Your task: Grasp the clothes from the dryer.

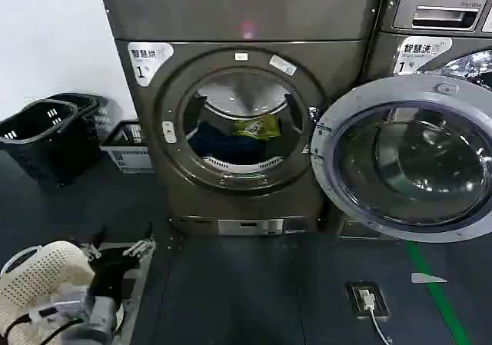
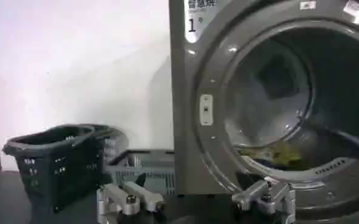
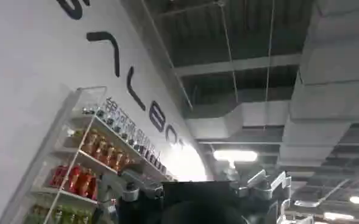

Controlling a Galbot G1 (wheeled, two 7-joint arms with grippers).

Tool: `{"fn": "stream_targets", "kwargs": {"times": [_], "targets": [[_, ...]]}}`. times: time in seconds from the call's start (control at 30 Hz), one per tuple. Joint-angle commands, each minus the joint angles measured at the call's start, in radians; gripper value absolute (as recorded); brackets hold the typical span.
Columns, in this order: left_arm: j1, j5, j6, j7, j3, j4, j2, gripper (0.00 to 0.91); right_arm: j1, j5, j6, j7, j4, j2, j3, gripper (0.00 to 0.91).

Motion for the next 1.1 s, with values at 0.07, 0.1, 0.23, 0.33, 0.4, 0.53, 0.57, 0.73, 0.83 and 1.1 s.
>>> {"fn": "stream_targets", "kwargs": {"times": [0.07,0.1,0.23,0.33,0.4,0.53,0.57,0.73,0.83,1.1], "targets": [[-0.006,-0.008,0.000,0.000,-0.023,-0.003,-0.009,0.907,0.007,0.013,0.013,-0.034,0.009,0.008,-0.014,0.907],[-0.005,-0.009,0.000,0.001,-0.024,-0.005,-0.010,0.907,0.008,0.015,0.012,-0.033,0.010,0.007,-0.013,0.907],[-0.007,-0.014,0.001,0.001,-0.037,0.000,-0.004,0.907,0.007,0.020,0.027,-0.027,0.000,-0.001,-0.011,0.907],[-0.010,-0.018,0.003,0.002,-0.039,0.000,-0.002,0.907,0.008,0.023,0.032,-0.027,0.000,-0.002,-0.013,0.907],[-0.009,-0.017,0.003,0.002,-0.039,0.001,-0.004,0.907,0.009,0.023,0.035,-0.025,-0.003,-0.005,-0.013,0.907],[-0.006,-0.017,0.003,0.003,-0.044,0.002,-0.007,0.907,0.017,0.023,0.040,-0.026,-0.002,-0.006,-0.025,0.907],[-0.006,-0.017,0.003,0.003,-0.045,0.002,-0.006,0.907,0.019,0.022,0.041,-0.026,-0.002,-0.007,-0.028,0.907],[-0.001,-0.014,0.002,0.006,-0.042,0.000,-0.007,0.907,0.021,0.021,0.042,-0.027,-0.004,-0.006,-0.033,0.907],[-0.003,-0.013,0.001,0.009,-0.041,-0.001,-0.008,0.907,0.020,0.023,0.043,-0.028,-0.006,-0.009,-0.031,0.907],[-0.019,-0.013,-0.003,0.033,-0.025,0.016,0.000,0.907,0.023,0.022,0.046,-0.028,-0.006,-0.008,-0.030,0.907]]}}
